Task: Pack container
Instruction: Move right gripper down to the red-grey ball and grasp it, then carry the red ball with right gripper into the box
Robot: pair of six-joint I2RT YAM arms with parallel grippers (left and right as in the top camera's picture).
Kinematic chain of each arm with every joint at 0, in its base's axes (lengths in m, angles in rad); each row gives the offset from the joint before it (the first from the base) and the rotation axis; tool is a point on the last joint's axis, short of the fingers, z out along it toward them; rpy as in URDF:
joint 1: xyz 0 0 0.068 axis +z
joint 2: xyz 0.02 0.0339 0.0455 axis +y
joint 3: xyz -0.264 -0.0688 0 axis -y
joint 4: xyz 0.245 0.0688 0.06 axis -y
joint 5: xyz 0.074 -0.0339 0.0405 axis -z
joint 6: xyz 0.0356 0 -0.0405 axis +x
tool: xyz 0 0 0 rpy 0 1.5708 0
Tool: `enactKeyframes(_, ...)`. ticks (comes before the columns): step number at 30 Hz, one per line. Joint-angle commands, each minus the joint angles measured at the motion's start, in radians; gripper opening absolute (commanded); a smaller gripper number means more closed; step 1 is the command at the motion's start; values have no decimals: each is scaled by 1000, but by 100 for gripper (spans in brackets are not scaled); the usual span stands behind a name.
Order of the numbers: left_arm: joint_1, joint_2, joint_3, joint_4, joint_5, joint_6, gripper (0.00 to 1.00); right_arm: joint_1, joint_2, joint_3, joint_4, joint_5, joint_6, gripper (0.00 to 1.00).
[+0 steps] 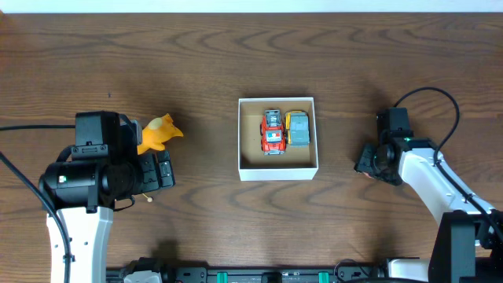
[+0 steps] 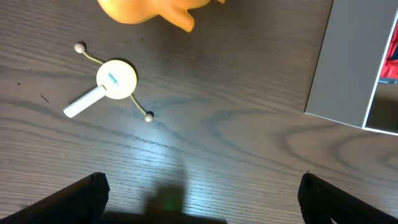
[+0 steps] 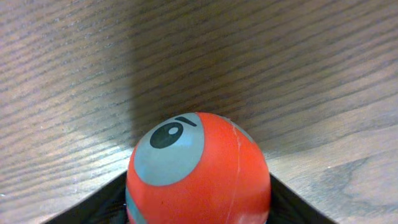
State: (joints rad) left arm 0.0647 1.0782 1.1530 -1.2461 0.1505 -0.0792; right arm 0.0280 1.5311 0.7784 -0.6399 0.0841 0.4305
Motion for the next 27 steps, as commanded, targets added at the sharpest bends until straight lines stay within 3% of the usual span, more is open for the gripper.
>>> enactKeyframes(1, 4, 1, 18, -3, -2, -9, 98, -6, 7, -25, 0, 13, 3, 49)
enactKeyframes(7, 4, 1, 18, -3, -2, -9, 98, -6, 7, -27, 1, 13, 3, 22)
enactKeyframes(11, 4, 1, 18, -3, -2, -9, 98, -6, 7, -27, 1, 13, 3, 10)
enactKeyframes(12, 4, 1, 18, -3, -2, -9, 98, -6, 6, -26, 1, 13, 3, 2)
enactKeyframes(20, 4, 1, 18, -2, -2, -9, 98, 45, -31, 61, -60, 13, 2, 1)
enactKeyframes(27, 4, 1, 18, -2, -2, -9, 98, 182, -105, 320, -187, 24, 2, 1)
